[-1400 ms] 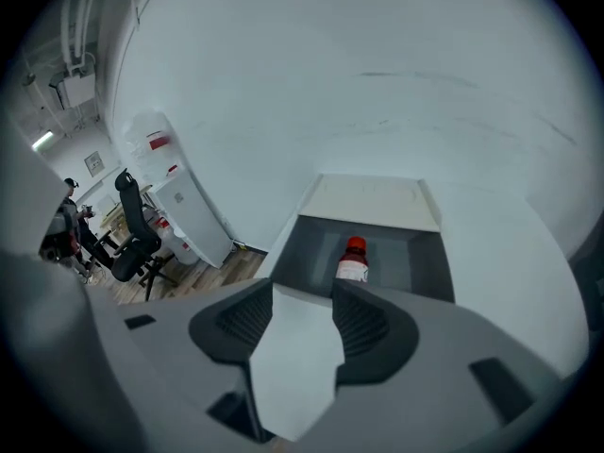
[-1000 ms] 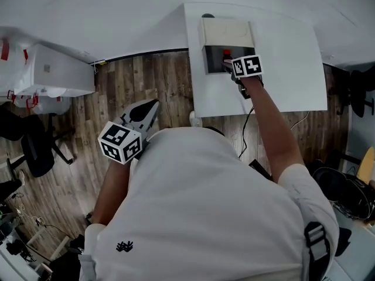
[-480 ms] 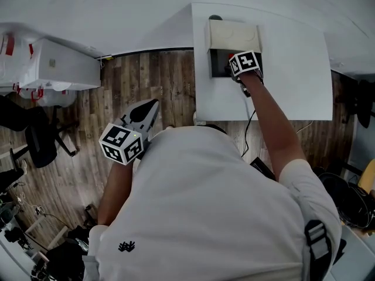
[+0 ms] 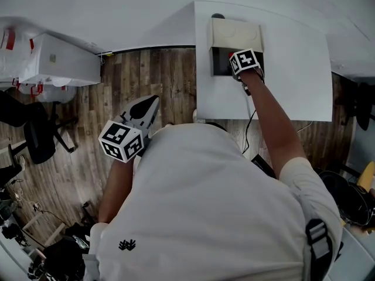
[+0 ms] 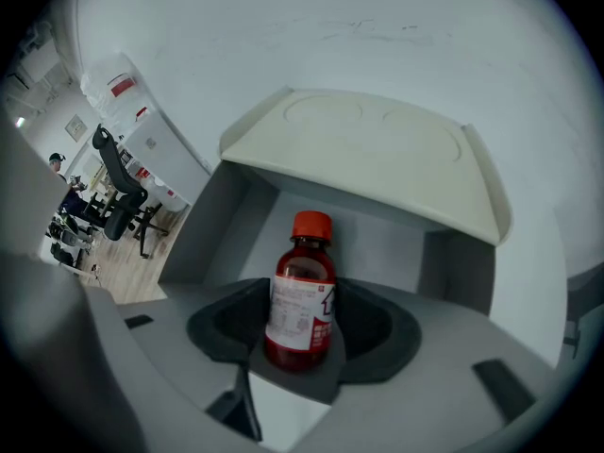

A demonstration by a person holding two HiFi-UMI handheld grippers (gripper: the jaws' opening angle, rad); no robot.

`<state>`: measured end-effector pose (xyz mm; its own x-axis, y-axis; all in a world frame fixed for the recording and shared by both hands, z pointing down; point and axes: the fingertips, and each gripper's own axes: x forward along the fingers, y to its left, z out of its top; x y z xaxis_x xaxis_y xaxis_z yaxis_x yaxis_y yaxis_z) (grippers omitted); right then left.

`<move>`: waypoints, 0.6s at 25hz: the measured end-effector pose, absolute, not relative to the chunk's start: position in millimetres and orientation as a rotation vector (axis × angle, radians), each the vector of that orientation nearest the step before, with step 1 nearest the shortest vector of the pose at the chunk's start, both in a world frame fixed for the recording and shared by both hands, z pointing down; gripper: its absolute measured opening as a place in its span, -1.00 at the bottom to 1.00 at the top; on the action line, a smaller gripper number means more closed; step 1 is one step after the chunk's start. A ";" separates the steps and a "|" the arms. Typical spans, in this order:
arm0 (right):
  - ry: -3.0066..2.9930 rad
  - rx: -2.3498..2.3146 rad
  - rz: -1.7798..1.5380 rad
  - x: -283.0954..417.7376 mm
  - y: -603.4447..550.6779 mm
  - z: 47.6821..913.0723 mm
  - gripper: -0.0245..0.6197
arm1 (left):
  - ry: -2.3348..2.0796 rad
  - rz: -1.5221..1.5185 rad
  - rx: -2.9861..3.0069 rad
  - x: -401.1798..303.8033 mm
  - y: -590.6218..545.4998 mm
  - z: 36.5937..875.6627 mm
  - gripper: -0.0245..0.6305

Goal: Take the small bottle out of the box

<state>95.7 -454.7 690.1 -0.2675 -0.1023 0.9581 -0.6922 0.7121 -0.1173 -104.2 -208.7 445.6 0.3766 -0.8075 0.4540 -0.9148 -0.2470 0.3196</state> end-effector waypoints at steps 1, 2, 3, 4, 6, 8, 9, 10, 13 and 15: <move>-1.780 0.633 0.641 95.8 -455.8 690.8 -0.24 | -1.481 0.263 2.109 -104.8 -208.5 445.6 -0.91; -1.784 0.637 0.641 96.1 -456.4 691.0 -0.25 | -1.483 0.261 2.109 -105.5 -207.9 445.5 -0.91; -1.788 0.642 0.645 96.7 -456.5 690.3 -0.25 | -1.484 0.260 2.109 -106.3 -206.8 445.2 -0.91; -1.794 0.646 0.653 97.4 -456.2 688.9 -0.25 | -1.484 0.259 2.109 -107.0 -205.3 444.7 -0.91; -1.807 0.653 0.671 98.3 -455.7 685.2 -0.25 | -1.481 0.260 2.108 -109.0 -202.3 444.9 -0.91; -1.822 0.656 0.688 96.5 -456.2 681.0 -0.25 | -1.477 0.260 2.106 -112.4 -200.2 446.4 -0.91; -1.830 0.660 0.697 95.4 -456.3 678.7 -0.25 | -1.474 0.260 2.106 -114.1 -199.2 446.9 -0.91; -1.837 0.667 0.705 94.5 -456.0 676.3 -0.25 | -1.471 0.259 2.106 -115.5 -198.0 447.1 -0.91; -1.869 0.703 0.723 94.5 -455.5 668.4 -0.26 | -1.460 0.254 2.114 -116.8 -194.7 447.0 -0.91; -1.892 0.737 0.741 96.4 -456.2 663.1 -0.26 | -1.448 0.258 2.126 -116.8 -193.6 447.9 -0.91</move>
<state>96.4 -456.2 663.1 -0.3757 -0.1800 0.9091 -0.7494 0.6361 -0.1837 -116.8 -193.6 447.9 0.4016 -0.7989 0.4478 -0.9045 -0.2692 0.3309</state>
